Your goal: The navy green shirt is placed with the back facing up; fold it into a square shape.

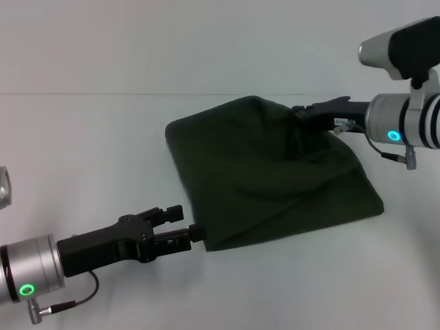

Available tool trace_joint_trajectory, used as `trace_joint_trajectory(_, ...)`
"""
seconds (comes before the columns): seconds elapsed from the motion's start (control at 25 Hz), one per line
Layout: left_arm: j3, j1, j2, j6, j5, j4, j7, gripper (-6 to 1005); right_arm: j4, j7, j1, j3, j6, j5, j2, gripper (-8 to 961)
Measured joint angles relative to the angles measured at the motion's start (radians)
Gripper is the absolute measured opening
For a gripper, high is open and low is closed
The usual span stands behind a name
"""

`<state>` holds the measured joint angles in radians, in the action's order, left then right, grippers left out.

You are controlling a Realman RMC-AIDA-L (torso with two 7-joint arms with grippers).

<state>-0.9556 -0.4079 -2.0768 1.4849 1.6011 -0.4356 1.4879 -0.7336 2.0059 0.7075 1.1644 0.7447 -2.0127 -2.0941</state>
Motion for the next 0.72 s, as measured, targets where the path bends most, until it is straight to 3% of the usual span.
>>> trace_joint_trajectory(0.28, -0.003, 0.0, -0.001, 0.0, 0.0, 0.0, 0.0, 934, 0.061, -0.007, -0.011, -0.122, -0.006, 0.076, 0.002, 36)
trace_joint_trajectory(0.72, -0.017, -0.009, -0.001, 0.021, 0.045, 0.0, 0.008, 934, 0.07, -0.003, -0.024, -0.21, -0.005, 0.116, 0.004, 35)
